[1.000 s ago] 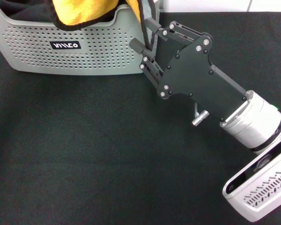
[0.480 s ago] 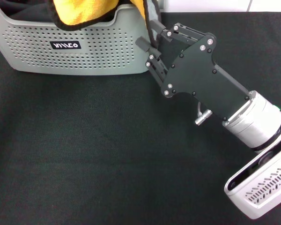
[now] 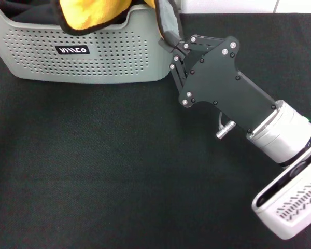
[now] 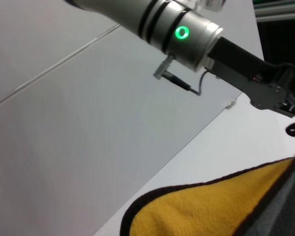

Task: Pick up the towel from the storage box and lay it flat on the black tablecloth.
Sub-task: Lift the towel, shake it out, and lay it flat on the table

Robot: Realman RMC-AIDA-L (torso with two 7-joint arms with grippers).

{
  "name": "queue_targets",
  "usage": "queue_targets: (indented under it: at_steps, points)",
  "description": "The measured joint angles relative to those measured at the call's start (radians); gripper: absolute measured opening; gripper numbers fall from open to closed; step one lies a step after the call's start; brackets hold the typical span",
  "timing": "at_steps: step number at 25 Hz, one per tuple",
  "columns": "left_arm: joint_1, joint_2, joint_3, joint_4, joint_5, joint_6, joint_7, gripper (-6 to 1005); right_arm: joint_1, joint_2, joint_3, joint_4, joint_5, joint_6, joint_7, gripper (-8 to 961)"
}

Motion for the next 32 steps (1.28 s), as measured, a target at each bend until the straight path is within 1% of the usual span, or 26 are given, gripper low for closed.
queue_targets:
  at_steps: [2,4,6,9,11,12,13,14,16,18,20,21,22,24,25,26,28,29,32]
  points:
    - [0.015,0.0,0.0,-0.001,0.0,0.028,0.022,20,-0.016,0.0,0.0,0.0,-0.002,-0.008,0.068,16]
    - [0.037,0.001,-0.004,-0.002,0.0,0.081,0.049,20,-0.051,0.0,-0.001,0.001,-0.005,-0.037,0.152,17]
    - [0.059,0.001,-0.026,-0.005,-0.003,0.161,0.053,20,-0.095,-0.002,-0.006,0.001,-0.022,-0.096,0.241,18]
    - [0.094,0.0,-0.11,-0.029,-0.05,0.351,0.02,20,-0.161,-0.016,-0.008,0.007,-0.091,-0.203,0.41,20]
    - [0.109,-0.001,-0.16,-0.055,-0.089,0.465,0.005,20,-0.201,-0.039,-0.002,0.009,-0.137,-0.29,0.542,21]
    - [0.113,-0.001,-0.188,-0.072,-0.11,0.519,-0.003,20,-0.223,-0.058,0.0,0.01,-0.146,-0.337,0.607,21]
    - [0.115,-0.001,-0.212,-0.087,-0.126,0.556,-0.011,20,-0.235,-0.071,0.0,0.01,-0.149,-0.369,0.645,22]
    - [0.114,0.0,-0.229,-0.097,-0.135,0.581,-0.016,20,-0.248,-0.09,0.0,0.012,-0.149,-0.413,0.704,22]
    - [0.106,0.002,-0.3,-0.127,-0.167,0.687,-0.033,20,-0.255,-0.13,0.001,0.026,-0.15,-0.481,0.833,23]
    - [0.09,0.003,-0.366,-0.149,-0.179,0.794,-0.05,20,-0.243,-0.159,0.003,0.055,-0.15,-0.525,0.962,24]
    - [0.065,0.01,-0.422,-0.174,-0.182,0.902,-0.075,20,-0.227,-0.175,0.009,0.101,-0.16,-0.567,1.09,25]
    - [0.055,0.017,-0.434,-0.185,-0.182,0.939,-0.085,20,-0.22,-0.178,0.013,0.122,-0.169,-0.583,1.137,26]
    - [0.047,0.029,-0.437,-0.202,-0.182,0.972,-0.096,20,-0.211,-0.179,0.016,0.147,-0.184,-0.596,1.189,26]
    - [0.04,0.065,-0.417,-0.243,-0.181,1.014,-0.114,20,-0.191,-0.18,0.022,0.189,-0.221,-0.608,1.273,27]
    - [0.04,0.088,-0.395,-0.269,-0.181,1.021,-0.119,20,-0.185,-0.178,0.023,0.202,-0.234,-0.611,1.298,28]
    - [0.043,0.116,-0.358,-0.309,-0.181,1.021,-0.119,20,-0.182,-0.175,0.023,0.215,-0.247,-0.613,1.313,28]
    - [0.043,0.16,-0.303,-0.374,-0.185,1.022,-0.113,20,-0.181,-0.172,0.023,0.228,-0.257,-0.618,1.323,29]
    - [0.043,0.186,-0.273,-0.413,-0.188,1.023,-0.105,20,-0.184,-0.164,0.023,0.248,-0.273,-0.631,1.337,30]
    - [0.04,0.231,-0.214,-0.502,-0.185,1.025,-0.081,20,-0.183,-0.163,0.021,0.262,-0.291,-0.649,1.354,31]
